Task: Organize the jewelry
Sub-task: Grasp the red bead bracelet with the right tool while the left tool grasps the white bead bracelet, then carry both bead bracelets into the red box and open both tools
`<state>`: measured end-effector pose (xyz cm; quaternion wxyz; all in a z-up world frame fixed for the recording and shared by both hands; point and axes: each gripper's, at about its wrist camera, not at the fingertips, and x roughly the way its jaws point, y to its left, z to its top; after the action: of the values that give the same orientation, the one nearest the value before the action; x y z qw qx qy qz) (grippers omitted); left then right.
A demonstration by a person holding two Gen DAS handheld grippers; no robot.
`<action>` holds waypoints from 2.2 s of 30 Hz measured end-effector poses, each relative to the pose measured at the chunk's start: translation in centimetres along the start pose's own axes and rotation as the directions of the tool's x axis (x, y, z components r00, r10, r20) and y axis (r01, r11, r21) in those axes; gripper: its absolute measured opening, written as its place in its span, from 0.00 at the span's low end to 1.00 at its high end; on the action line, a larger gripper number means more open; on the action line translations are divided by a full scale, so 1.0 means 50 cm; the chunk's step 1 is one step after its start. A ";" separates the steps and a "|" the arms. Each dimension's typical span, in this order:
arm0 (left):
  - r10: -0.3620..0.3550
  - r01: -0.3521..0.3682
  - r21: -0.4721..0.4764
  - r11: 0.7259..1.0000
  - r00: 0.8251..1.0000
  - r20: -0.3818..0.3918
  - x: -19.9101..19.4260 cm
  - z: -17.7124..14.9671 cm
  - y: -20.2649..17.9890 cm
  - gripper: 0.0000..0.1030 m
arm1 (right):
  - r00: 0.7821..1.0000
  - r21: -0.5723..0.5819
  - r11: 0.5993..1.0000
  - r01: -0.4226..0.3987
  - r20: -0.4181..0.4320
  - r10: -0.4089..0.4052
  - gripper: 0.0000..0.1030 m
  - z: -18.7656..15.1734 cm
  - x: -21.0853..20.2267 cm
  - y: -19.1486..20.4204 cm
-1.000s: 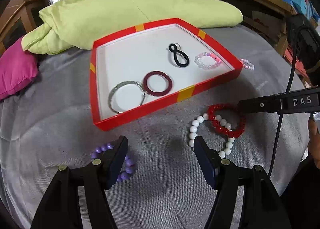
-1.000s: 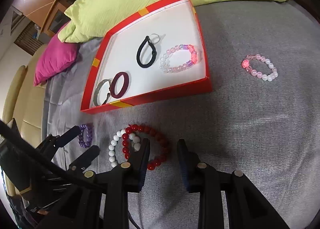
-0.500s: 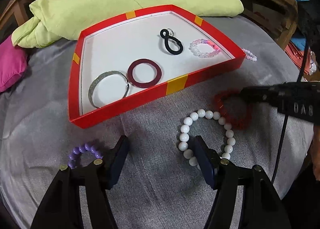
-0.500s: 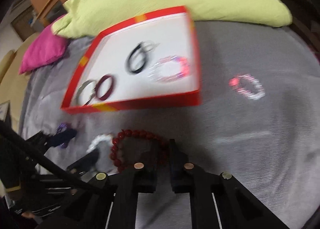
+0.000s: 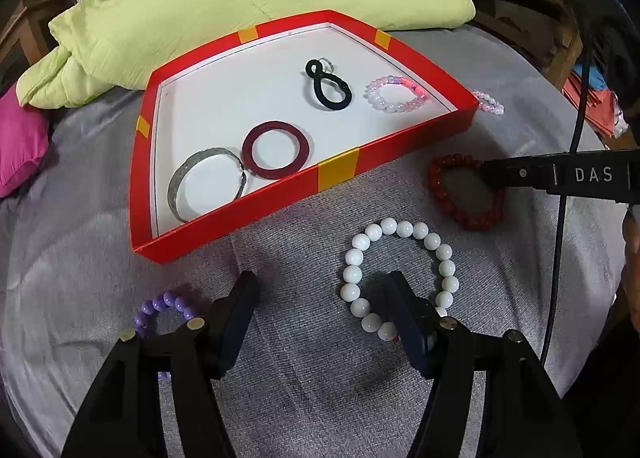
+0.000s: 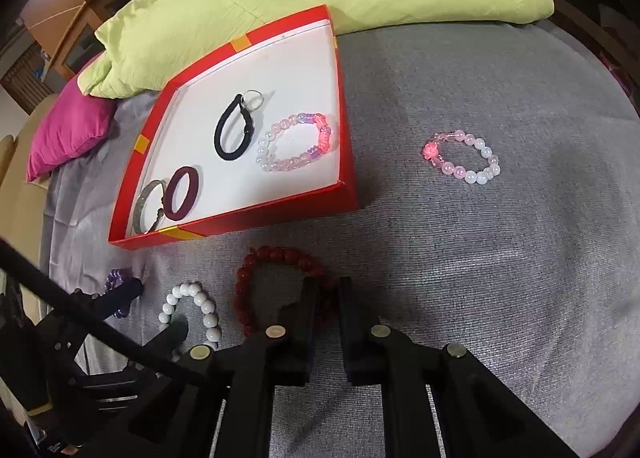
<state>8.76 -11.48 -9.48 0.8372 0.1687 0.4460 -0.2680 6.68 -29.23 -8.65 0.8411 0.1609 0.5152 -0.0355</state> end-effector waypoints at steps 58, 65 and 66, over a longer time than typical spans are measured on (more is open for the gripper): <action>0.076 -0.008 -0.200 0.980 0.939 0.336 -0.085 0.123 0.169 0.09 | 0.848 -0.054 0.925 -0.377 0.381 0.368 0.10 0.118 -0.084 0.123; 0.084 -0.011 -0.218 0.976 0.941 0.328 -0.054 0.158 0.194 0.10 | 0.863 -0.042 0.926 -0.376 0.348 0.366 0.10 0.169 -0.016 0.165; 0.081 -0.009 -0.220 0.975 0.943 0.323 -0.047 0.164 0.197 0.10 | 0.864 -0.041 0.926 -0.376 0.345 0.366 0.10 0.175 -0.007 0.168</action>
<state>18.95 -7.17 -2.61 0.9192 0.0398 0.3218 -0.2233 15.90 -24.00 -2.70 0.9071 0.2598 0.3181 0.0919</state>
